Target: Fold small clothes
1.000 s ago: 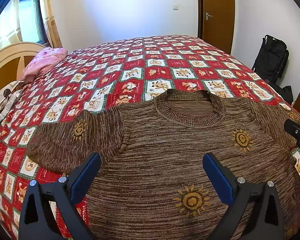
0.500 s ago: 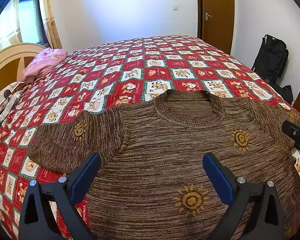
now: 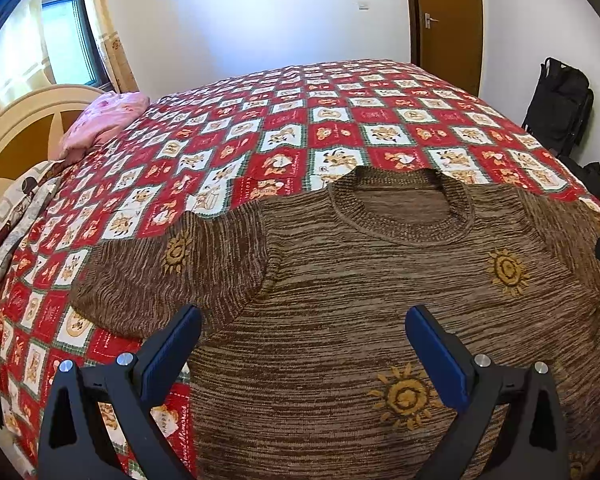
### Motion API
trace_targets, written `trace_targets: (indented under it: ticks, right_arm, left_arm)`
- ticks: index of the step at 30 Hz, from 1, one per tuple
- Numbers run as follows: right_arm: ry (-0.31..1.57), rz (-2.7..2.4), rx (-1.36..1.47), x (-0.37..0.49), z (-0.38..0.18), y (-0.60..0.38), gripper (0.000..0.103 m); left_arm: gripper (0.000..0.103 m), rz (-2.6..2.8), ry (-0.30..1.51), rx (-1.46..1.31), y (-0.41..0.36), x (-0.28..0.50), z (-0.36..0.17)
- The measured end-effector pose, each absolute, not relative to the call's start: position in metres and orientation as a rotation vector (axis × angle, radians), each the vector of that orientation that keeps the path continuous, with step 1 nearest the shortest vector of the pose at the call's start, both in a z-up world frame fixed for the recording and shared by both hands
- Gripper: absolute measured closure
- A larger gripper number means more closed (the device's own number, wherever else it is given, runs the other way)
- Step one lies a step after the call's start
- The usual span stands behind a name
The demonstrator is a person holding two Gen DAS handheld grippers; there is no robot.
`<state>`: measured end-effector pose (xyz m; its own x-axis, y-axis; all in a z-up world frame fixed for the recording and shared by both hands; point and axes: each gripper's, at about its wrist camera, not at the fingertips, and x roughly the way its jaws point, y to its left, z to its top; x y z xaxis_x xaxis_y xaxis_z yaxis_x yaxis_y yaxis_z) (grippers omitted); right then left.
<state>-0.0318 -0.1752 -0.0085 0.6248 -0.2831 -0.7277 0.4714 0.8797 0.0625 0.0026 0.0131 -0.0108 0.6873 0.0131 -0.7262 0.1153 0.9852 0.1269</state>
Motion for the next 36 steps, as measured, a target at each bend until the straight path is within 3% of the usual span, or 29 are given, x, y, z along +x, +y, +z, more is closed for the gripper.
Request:
trace_targets:
  ticks: [8,16,22,26,34,36]
  right_arm:
    - [0.796,-0.472,0.223,-0.031,-0.01,-0.19,0.0]
    - [0.782,-0.59,0.265,-0.045,0.002,-0.264,0.003]
    - [0.767,-0.771,0.517,-0.068,0.0,-0.374,0.03]
    - [0.799,-0.808,0.645,-0.075,-0.015,-0.419,0.032]
    - [0.92,-0.831,0.455,-0.047,-0.031,-0.417,0.036]
    - [0.934,-0.839,0.4,-0.043,-0.034,-0.413,0.047]
  left_arm:
    - [0.001,-0.044,0.823,0.172,0.016,0.005,-0.013]
    - [0.001,-0.052,0.833,0.158,0.021,0.008,-0.017]
    - [0.001,-0.041,0.819,0.133,0.034,0.012,-0.013]
    - [0.001,-0.032,0.825,0.115,0.039,0.017,-0.014]
    - [0.001,-0.039,0.829,0.138,0.036,0.018,-0.015]
    - [0.001,-0.041,0.828,0.134,0.037,0.018,-0.015]
